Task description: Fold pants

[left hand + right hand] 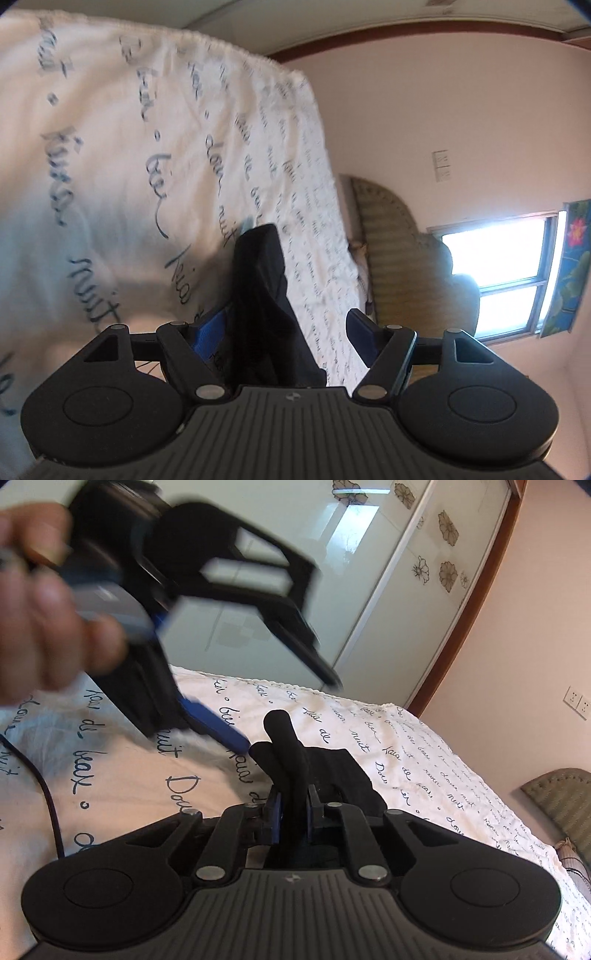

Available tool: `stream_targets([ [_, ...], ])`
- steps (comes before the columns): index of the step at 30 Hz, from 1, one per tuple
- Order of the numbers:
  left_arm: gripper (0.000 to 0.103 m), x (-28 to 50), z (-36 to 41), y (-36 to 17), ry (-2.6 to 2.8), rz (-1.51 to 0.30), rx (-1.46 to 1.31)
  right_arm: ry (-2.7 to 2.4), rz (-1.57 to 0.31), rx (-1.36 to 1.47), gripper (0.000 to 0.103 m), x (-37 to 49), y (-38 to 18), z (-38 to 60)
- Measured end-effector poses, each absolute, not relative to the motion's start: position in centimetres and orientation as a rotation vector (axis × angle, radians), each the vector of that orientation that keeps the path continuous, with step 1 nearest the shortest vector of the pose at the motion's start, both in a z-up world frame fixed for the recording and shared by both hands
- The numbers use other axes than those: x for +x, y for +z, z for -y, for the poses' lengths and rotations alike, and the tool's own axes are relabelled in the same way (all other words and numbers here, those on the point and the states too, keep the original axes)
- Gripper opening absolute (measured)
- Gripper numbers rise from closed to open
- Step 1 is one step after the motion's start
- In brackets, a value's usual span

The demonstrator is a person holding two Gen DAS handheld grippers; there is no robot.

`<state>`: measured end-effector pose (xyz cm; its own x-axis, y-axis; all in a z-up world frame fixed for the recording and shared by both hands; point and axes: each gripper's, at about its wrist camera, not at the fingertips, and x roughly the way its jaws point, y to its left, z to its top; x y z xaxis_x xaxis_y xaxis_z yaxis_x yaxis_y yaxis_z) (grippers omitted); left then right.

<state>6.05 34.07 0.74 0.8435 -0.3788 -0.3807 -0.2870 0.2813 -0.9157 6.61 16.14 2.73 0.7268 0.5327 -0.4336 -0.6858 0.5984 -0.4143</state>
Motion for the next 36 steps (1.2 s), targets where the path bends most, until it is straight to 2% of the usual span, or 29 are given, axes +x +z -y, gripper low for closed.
stream_targets([
  [3, 0.071, 8.8, -33.2, -0.7, -0.09, -0.697, -1.319, 0.712, -0.281, -0.578, 0.012, 6.8, 2.9, -15.9],
  [4, 0.065, 9.5, -32.9, -1.1, -0.09, -0.732, -1.313, 0.708, -0.284, -0.569, 0.012, 6.8, 2.9, -15.9],
  [5, 0.053, 10.1, -32.7, -1.6, -0.085, -0.76, -1.301, 0.711, -0.295, -0.555, 0.014, 6.9, 2.9, -15.9],
  [7, 0.046, 11.2, -32.2, -2.5, -0.067, -0.819, -1.259, 0.758, -0.36, -0.521, 0.027, 7.3, 3.0, -15.9],
  [9, 0.035, 12.0, -32.0, -2.8, -0.042, -0.853, -1.181, 0.794, -0.417, -0.405, 0.059, 7.7, 3.5, -14.7],
  [10, 0.035, 12.1, -32.0, -2.7, -0.041, -0.854, -1.159, 0.788, -0.433, -0.343, 0.061, 8.0, 3.9, -13.8],
  [12, 0.036, 12.2, -31.7, -1.7, -0.032, -0.851, -1.053, 0.821, -0.49, -0.144, 0.076, 9.4, 4.6, -10.8],
  [18, 0.033, 12.5, -26.4, 2.7, 0.04, -0.787, -0.566, 0.815, -0.808, 0.663, 0.078, 17.1, 3.2, -1.6],
  [22, 0.032, 10.9, -20.3, 5.0, -0.057, -0.677, -0.285, 0.772, -0.92, 1.038, 0.079, 19.4, -0.6, 1.8],
  [25, 0.033, 9.4, -16.1, 5.3, -0.16, -0.625, -0.163, 0.749, -0.949, 1.131, 0.077, 19.7, -2.5, 3.1],
  [29, 0.041, 9.0, -11.4, 3.1, -0.289, -0.629, -0.065, 0.768, -0.902, 1.191, 0.082, 19.3, -3.5, 4.3],
  [36, 0.042, 9.1, -11.1, 2.0, -0.33, -0.598, -0.103, 0.729, -0.872, 1.247, 0.081, 18.5, -4.0, 6.6],
])
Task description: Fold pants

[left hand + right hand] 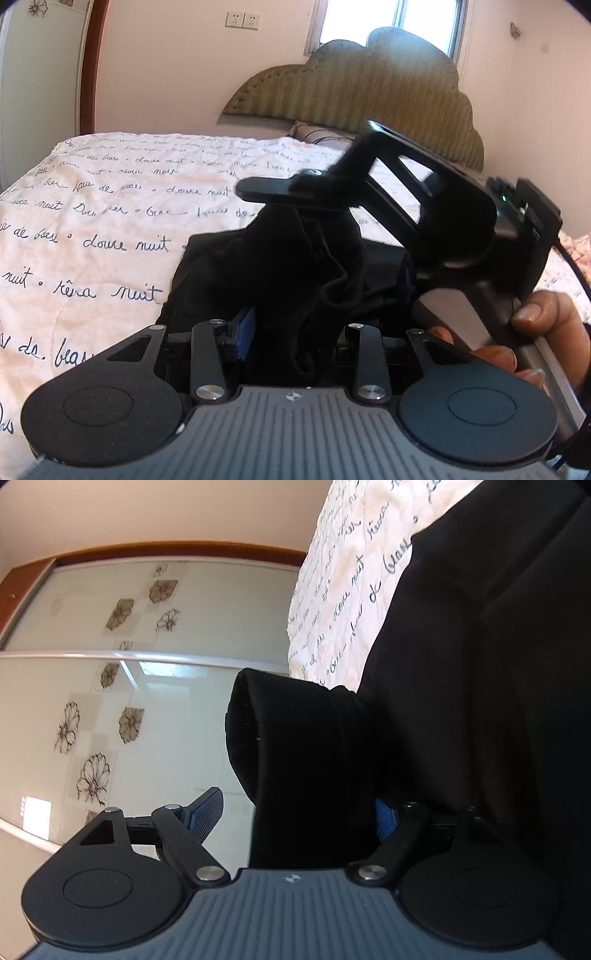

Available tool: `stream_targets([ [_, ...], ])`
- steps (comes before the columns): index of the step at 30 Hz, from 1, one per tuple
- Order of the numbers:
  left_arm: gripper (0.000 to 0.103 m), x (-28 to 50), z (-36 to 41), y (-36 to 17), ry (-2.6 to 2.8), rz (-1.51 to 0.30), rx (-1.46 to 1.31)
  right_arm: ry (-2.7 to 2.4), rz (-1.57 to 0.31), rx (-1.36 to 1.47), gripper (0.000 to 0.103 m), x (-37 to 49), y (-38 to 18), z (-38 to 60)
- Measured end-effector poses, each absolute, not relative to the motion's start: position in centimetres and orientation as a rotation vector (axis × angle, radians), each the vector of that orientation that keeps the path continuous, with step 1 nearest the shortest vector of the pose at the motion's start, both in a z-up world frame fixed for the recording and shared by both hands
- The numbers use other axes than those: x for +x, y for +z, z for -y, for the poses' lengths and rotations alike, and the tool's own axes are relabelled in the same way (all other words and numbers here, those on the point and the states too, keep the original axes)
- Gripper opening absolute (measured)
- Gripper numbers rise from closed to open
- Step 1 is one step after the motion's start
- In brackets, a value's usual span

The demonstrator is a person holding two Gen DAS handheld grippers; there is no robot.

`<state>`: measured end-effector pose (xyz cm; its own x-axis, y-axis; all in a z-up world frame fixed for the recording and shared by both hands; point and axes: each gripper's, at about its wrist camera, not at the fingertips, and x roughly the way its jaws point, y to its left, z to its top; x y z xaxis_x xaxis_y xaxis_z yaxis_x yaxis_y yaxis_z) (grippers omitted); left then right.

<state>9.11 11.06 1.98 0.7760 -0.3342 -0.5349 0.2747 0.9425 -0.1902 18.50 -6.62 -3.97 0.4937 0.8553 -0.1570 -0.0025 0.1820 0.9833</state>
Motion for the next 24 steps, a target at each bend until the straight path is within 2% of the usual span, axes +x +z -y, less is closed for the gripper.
stream_targets([
  [7, 0.044, 7.0, -11.9, 3.1, -0.387, -0.568, -0.084, 0.687, -0.874, 1.166, 0.081, 18.1, -2.9, 6.9],
  [8, 0.045, 6.0, -12.4, 3.2, -0.401, -0.564, -0.08, 0.678, -0.876, 1.131, 0.077, 18.1, -2.6, 6.7],
  [9, 0.046, 5.3, -12.9, 3.3, -0.408, -0.562, -0.083, 0.666, -0.887, 1.086, 0.067, 18.2, -2.2, 6.4],
  [10, 0.047, 4.8, -13.4, 3.3, -0.414, -0.56, -0.092, 0.663, -0.9, 1.056, 0.063, 18.4, -2.1, 6.2],
  [11, 0.047, 4.0, -13.9, 3.3, -0.423, -0.561, -0.101, 0.658, -0.918, 1.035, 0.048, 18.5, -2.2, 6.2],
  [12, 0.047, 3.5, -14.4, 3.3, -0.428, -0.563, -0.109, 0.645, -0.936, 1.028, 0.026, 18.6, -2.4, 6.2],
  [13, 0.048, 2.8, -14.9, 3.3, -0.424, -0.563, -0.117, 0.641, -0.949, 1.028, 0.02, 18.7, -2.7, 6.3],
  [17, 0.055, 1.3, -16.1, 3.2, -0.387, -0.558, -0.156, 0.647, -0.932, 1.031, 0.017, 18.7, -2.4, 6.8],
  [24, 0.058, -0.1, -15.1, 4.3, -0.429, -0.495, -0.15, 0.747, -0.881, 1.001, 0.017, 18.9, 2.1, 11.4],
])
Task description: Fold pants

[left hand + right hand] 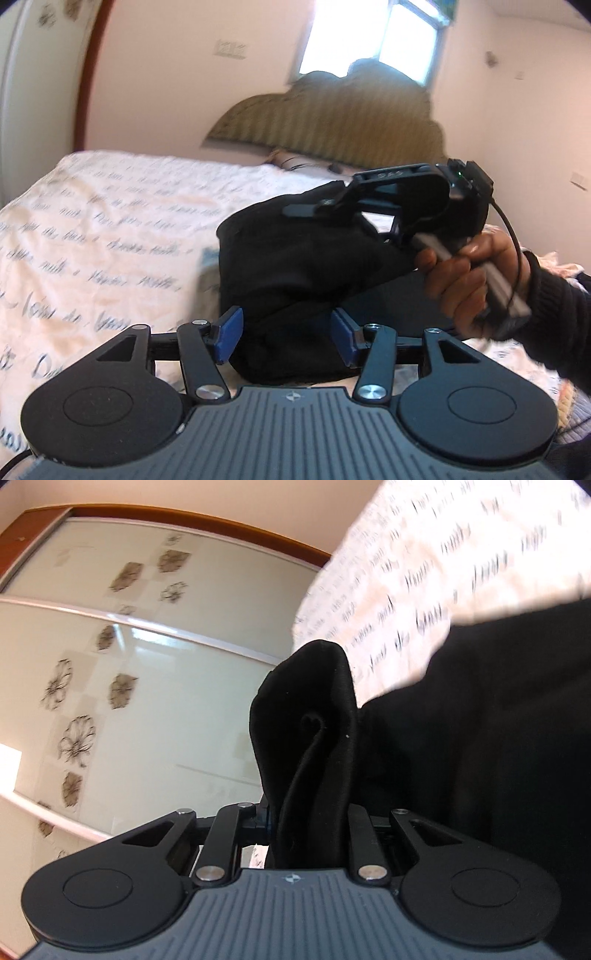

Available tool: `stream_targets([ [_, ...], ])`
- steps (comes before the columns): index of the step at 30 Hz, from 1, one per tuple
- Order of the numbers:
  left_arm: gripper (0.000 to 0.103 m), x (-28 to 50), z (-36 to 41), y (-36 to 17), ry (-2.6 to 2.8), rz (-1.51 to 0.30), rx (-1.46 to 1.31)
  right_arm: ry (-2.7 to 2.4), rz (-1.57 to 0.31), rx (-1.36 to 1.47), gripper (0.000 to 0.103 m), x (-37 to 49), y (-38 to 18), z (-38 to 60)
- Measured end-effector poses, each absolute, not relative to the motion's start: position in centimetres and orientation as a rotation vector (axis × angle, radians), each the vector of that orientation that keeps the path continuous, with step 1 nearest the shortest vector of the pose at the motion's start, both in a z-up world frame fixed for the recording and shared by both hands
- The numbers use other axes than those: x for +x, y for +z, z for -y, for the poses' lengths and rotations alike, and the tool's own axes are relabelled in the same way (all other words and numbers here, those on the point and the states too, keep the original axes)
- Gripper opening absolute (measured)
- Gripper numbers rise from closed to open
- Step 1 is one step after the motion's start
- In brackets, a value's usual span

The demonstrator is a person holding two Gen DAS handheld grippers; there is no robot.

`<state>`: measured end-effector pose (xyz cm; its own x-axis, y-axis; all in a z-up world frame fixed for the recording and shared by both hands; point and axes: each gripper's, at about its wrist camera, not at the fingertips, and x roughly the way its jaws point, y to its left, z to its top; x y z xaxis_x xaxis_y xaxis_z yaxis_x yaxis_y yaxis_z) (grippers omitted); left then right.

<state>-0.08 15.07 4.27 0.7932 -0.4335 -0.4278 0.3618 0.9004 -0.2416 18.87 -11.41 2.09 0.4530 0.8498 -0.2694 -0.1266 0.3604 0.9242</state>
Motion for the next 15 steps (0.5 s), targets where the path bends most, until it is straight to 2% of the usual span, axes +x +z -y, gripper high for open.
stream_targets([
  [2, 0.062, -0.4, -14.4, 4.5, -0.469, -0.478, -0.152, 0.752, -0.873, 0.973, 0.017, 18.3, 3.6, 14.7],
  [7, 0.064, 0.2, -11.5, 4.0, -0.591, -0.481, -0.203, 0.641, -0.915, 0.851, 0.017, 16.1, 5.3, 23.9],
  [11, 0.064, 2.1, -7.1, 3.2, -0.703, -0.493, -0.182, 0.5, -0.987, 0.848, 0.017, 15.2, 2.3, 29.5],
  [15, 0.064, 5.6, -3.5, 2.4, -0.738, -0.565, -0.18, 0.436, -1.021, 0.895, 0.017, 15.1, -1.3, 31.0],
])
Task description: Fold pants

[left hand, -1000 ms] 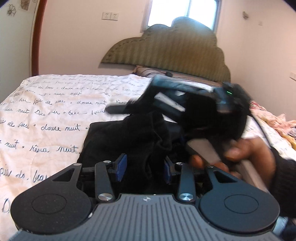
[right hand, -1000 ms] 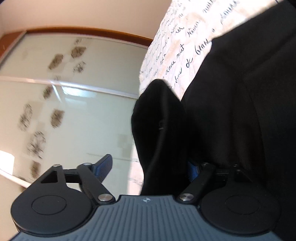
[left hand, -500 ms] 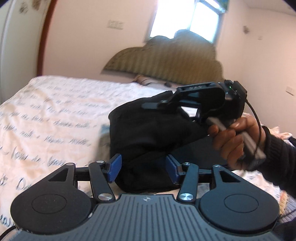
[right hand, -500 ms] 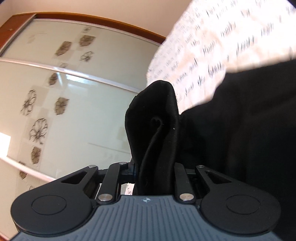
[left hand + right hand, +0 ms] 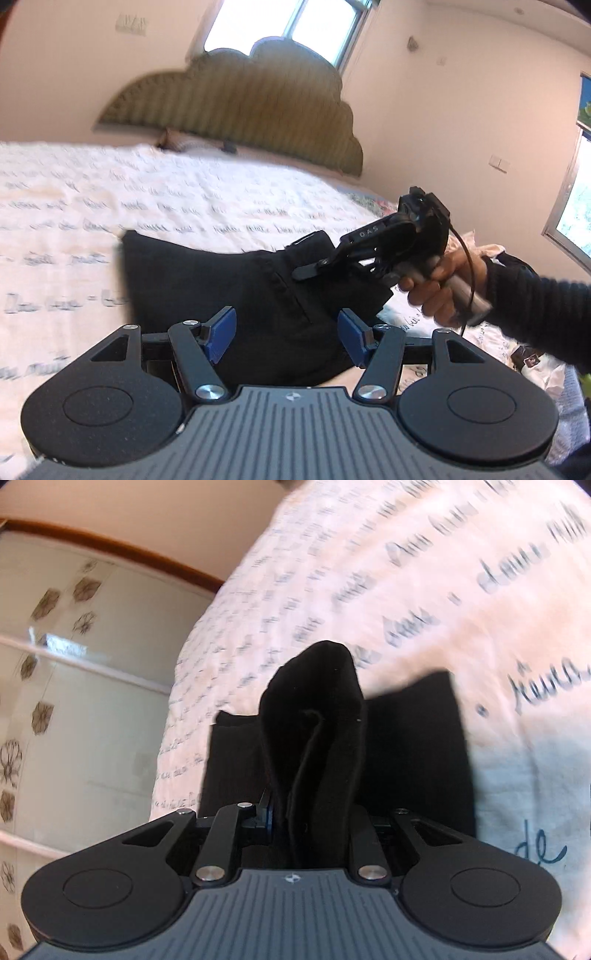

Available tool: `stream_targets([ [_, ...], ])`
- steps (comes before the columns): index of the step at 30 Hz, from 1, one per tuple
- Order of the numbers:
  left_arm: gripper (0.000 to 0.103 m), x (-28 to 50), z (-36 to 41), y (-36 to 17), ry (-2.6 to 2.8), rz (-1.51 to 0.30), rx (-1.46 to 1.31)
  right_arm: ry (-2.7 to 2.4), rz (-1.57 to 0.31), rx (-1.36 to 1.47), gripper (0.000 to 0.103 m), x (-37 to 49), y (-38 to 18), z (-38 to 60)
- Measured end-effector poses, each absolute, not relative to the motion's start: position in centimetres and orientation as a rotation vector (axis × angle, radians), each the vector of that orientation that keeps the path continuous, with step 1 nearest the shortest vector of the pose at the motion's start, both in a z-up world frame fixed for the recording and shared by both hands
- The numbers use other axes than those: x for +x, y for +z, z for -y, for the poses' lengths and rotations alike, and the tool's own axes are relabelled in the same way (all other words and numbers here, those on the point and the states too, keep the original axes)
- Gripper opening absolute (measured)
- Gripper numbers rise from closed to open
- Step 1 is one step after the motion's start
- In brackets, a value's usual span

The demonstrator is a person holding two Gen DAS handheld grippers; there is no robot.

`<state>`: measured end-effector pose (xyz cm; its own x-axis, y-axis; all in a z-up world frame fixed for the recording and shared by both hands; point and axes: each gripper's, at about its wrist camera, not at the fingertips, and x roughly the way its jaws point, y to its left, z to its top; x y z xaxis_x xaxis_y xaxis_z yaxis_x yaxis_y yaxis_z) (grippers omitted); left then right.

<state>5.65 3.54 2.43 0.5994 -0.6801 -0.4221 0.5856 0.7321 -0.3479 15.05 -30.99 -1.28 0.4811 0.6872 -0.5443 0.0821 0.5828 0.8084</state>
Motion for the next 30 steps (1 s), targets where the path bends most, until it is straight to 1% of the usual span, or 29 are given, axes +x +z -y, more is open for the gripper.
stream_targets([
  [5, 0.065, 7.9, -1.5, -0.2, -0.712, -0.733, -0.163, 0.475, -1.007, 0.873, 0.017, 15.6, -2.0, 31.8],
  [7, 0.067, 7.9, -1.7, -1.4, -0.714, -0.706, -0.173, 0.476, -1.025, 0.876, 0.017, 15.8, -2.8, 32.4],
  [8, 0.068, 7.9, -1.8, -1.9, -0.714, -0.682, -0.164, 0.484, -1.024, 0.91, 0.016, 15.8, -3.6, 32.7],
  [10, 0.068, 7.7, -1.7, -1.7, -0.706, -0.669, -0.152, 0.51, -0.991, 0.968, 0.017, 15.5, -4.3, 33.3],
  [11, 0.067, 7.6, -1.7, -1.4, -0.701, -0.666, -0.152, 0.516, -0.979, 0.99, 0.019, 15.3, -4.4, 33.5],
  [13, 0.066, 7.5, -1.9, -0.4, -0.687, -0.654, -0.149, 0.497, -0.974, 1.014, 0.025, 15.0, -3.9, 33.9],
  [14, 0.066, 7.6, -1.7, 0.4, -0.685, -0.631, -0.144, 0.48, -0.963, 1.019, 0.03, 14.6, -3.4, 34.3],
  [15, 0.066, 7.4, -1.9, 1.3, -0.688, -0.595, -0.141, 0.462, -0.938, 1.026, 0.039, 14.2, -2.8, 35.0],
  [16, 0.068, 7.1, -2.4, 2.2, -0.694, -0.557, -0.141, 0.444, -0.905, 1.036, 0.045, 13.6, -2.3, 35.8],
  [17, 0.069, 6.9, -2.9, 2.9, -0.686, -0.518, -0.147, 0.423, -0.862, 1.051, 0.057, 12.7, -1.7, 36.7],
  [18, 0.07, 6.9, -3.2, 3.3, -0.678, -0.496, -0.143, 0.417, -0.824, 1.063, 0.058, 12.0, -1.2, 37.3],
  [20, 0.072, 7.4, -3.6, 3.8, -0.642, -0.476, -0.128, 0.431, -0.791, 1.062, 0.058, 10.9, -0.2, 37.7],
  [23, 0.072, 9.2, -3.4, 3.1, -0.598, -0.513, -0.139, 0.522, -0.789, 1.114, 0.058, 9.7, 0.3, 37.2],
  [25, 0.072, 10.2, -2.7, 2.5, -0.611, -0.532, -0.148, 0.561, -0.815, 1.128, 0.058, 9.5, 0.3, 36.3],
  [28, 0.072, 11.5, -1.5, 0.7, -0.614, -0.584, -0.134, 0.475, -0.898, 1.011, 0.058, 9.2, 0.4, 35.7],
  [30, 0.072, 11.8, -1.1, -0.6, -0.608, -0.616, -0.125, 0.444, -0.943, 0.992, 0.058, 9.1, -0.2, 35.9],
])
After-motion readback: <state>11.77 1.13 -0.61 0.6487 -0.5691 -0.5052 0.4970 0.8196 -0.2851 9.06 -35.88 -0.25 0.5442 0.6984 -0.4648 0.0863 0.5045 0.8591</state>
